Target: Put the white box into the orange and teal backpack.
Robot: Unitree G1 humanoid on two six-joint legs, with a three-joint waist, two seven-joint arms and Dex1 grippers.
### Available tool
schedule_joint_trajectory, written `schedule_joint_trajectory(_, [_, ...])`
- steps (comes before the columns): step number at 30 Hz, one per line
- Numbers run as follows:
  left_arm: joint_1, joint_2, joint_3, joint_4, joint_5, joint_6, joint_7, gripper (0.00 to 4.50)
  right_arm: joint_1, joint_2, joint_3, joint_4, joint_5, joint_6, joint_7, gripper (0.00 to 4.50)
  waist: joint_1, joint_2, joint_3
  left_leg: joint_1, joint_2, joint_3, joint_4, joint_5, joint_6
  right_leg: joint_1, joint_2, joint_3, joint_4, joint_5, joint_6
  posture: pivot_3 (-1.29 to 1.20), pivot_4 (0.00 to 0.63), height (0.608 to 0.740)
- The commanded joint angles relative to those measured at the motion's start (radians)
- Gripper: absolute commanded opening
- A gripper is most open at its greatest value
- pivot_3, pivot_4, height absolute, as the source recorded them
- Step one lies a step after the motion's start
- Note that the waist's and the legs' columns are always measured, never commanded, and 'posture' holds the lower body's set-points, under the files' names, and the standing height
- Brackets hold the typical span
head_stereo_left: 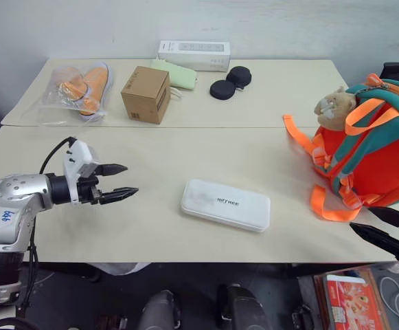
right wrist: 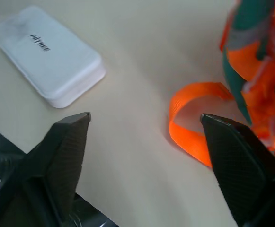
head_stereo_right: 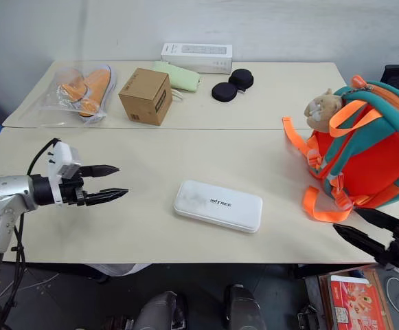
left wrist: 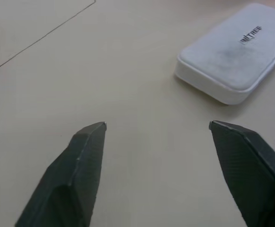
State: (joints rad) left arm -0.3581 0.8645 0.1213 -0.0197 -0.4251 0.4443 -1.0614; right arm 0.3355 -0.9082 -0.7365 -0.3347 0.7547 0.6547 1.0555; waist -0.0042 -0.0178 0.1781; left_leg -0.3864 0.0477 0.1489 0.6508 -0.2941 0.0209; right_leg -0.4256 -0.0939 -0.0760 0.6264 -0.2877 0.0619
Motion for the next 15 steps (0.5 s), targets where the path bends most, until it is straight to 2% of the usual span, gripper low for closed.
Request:
schedule_joint_trajectory(1, [-0.047, -0.02, -0.068, 0.015, 0.052, -0.069, -0.027, 2.48, -0.061, -0.064, 0.109, -0.023, -0.032, -0.033, 0.052, 2.66, 0.003, 0.0, 0.0, 0.0, 0.0, 0.0, 0.0, 0.0, 0.0, 0.0, 0.0, 0.0, 0.0, 0.0, 0.0, 0.0, 0.15, 0.74])
schedule_joint_trajectory(4, [-0.091, -0.062, -0.152, 0.054, 0.11, -0.126, -0.046, 1.57, -0.197, -0.109, 0.291, 0.025, -0.104, -0.075, 0.084, 1.68, 0.003, 0.0, 0.0, -0.001, 0.0, 0.0, 0.001, 0.001, 0.0, 0.0, 0.0, -0.001, 0.0, 0.0, 0.0, 0.0, 0.15, 0.74])
schedule_joint_trajectory(9, [-0.128, -0.111, -0.215, 0.113, 0.169, -0.209, -0.066, 0.03, -0.39, -0.123, 0.528, 0.117, -0.226, -0.138, 0.136, 0.03, 0.003, 0.0, 0.0, -0.003, 0.0, 0.0, 0.005, 0.002, -0.003, -0.001, 0.0, -0.001, 0.0, 0.0, 0.001, 0.0, 0.15, 0.74])
schedule_joint_trajectory(15, [-0.192, -0.184, -0.28, 0.159, 0.215, -0.21, -0.062, 0.03, -0.633, -0.072, 0.747, 0.287, -0.394, -0.204, 0.131, 0.03, 0.002, 0.0, 0.0, -0.005, 0.0, 0.001, 0.012, 0.001, -0.001, -0.001, 0.0, -0.003, 0.003, 0.001, 0.002, 0.0, 0.15, 0.74])
